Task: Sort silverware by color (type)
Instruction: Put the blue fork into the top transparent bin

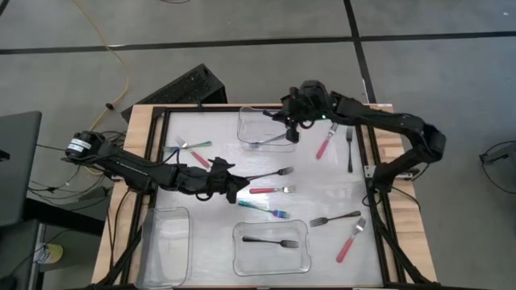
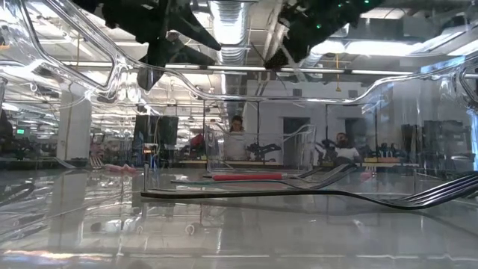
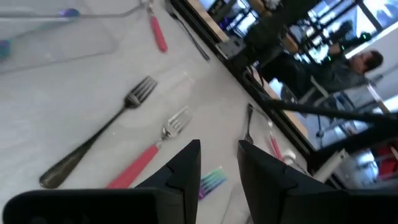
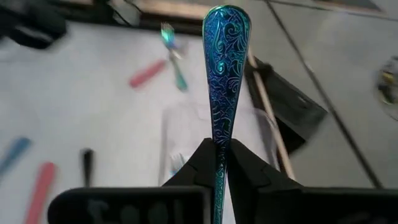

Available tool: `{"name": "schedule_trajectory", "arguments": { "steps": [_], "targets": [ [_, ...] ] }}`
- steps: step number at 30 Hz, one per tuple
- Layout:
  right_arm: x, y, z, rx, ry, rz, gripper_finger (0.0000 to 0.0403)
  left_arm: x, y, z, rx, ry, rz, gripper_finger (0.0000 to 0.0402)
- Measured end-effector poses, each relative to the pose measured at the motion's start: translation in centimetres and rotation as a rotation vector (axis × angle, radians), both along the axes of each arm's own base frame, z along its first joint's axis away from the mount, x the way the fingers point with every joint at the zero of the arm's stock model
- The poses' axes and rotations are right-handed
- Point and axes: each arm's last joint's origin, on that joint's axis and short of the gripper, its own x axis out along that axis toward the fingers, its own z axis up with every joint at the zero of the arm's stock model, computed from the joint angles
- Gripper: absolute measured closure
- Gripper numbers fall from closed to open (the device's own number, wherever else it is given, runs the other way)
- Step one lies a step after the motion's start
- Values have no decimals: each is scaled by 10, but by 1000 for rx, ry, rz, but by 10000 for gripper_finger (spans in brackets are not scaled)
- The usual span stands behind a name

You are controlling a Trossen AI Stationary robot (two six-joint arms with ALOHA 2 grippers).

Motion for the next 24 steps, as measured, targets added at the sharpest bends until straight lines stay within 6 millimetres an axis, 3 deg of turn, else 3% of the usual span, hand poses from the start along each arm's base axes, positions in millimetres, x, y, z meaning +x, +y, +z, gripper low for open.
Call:
{"name": "schedule_trajectory", "arguments": {
  "steps": [9,15,19,24],
  "targets": [
    [19,22,58,240,-186,115,356,5,23,11,153,-37,-123,310],
    [20,48,75,348,-265,140,355,6,56,14,160,-54,-324,310],
    [21,75,81,391,-281,105,356,5,75,20,173,-100,-472,310],
    [17,122,92,336,-316,65,357,8,84,36,346,-143,-568,310]
  ]
}}
